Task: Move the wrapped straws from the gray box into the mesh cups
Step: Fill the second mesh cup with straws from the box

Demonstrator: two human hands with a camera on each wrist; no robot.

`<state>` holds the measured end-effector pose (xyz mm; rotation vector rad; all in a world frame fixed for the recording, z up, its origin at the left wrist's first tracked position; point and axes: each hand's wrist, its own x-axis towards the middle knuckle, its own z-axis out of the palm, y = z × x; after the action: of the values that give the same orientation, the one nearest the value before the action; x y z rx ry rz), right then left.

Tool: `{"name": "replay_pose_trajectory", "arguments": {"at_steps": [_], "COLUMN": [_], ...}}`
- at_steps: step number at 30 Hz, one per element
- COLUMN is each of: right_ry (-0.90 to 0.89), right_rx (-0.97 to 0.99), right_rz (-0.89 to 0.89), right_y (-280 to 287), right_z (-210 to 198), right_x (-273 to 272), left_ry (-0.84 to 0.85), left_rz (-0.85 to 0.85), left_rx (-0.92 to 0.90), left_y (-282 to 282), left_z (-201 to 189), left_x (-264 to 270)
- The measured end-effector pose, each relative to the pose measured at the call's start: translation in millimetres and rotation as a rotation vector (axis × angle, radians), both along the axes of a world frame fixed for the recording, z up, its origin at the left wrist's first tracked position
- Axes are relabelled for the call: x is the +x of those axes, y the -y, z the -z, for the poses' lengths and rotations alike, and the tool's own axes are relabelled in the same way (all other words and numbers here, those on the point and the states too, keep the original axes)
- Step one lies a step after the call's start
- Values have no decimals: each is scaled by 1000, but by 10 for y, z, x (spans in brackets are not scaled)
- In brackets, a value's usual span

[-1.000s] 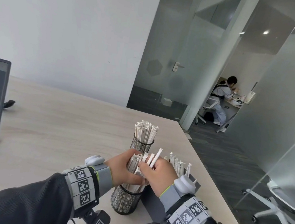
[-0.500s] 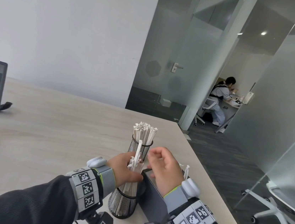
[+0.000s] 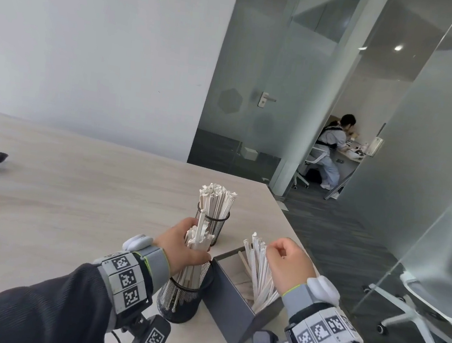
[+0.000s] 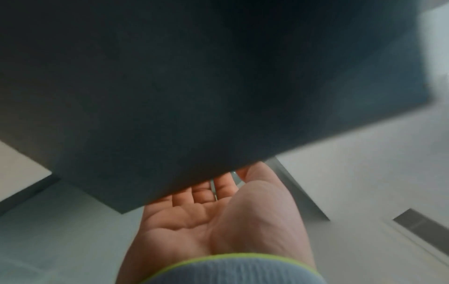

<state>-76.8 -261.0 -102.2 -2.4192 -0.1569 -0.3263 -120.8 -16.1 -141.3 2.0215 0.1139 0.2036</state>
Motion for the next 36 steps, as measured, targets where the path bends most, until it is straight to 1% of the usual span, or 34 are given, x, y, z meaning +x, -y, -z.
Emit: {"name": "replay_pose_trajectory", "arguments": {"at_steps": [2, 3, 5, 7, 9, 11, 14, 19, 24, 26, 32, 36], "right_ry": [56, 86, 127, 124, 93, 21, -98, -141, -174, -196, -235, -198], "right_rx": [-94, -119, -137, -156, -199, -288, -424, -570, -636, -672, -637, -586], "right_rz": [22, 38, 73, 114, 143, 149, 77, -32, 29, 27, -2, 38], "right_y": [21, 34, 76, 133, 196, 230, 181, -54, -140, -158, -222, -251], "right_z": [3, -7, -50, -122, -182, -204, -178, -143, -198, -173, -4, 111], "right_x": [8, 12, 21, 33, 45, 54, 38, -49, -49, -39, 56, 133], "left_ry": [-46, -62, -76, -70, -61, -40, -23, -25, -26, -22, -21, -31], "left_rz": [4, 11, 29, 34, 37, 46, 53, 57, 56, 63, 68, 67], "left_rx": [0, 31, 101, 135, 141, 120, 90, 68, 91, 87, 92, 92], "left_y": [4, 7, 15, 27, 38, 29, 15, 18, 39, 36, 29, 25], "left_z": [11, 8, -9, -23, -21, -5, 22, 33, -5, -11, 1, 21], "left_x": [14, 18, 15, 5, -5, -18, -26, -24, -49, -56, -48, -36]}}
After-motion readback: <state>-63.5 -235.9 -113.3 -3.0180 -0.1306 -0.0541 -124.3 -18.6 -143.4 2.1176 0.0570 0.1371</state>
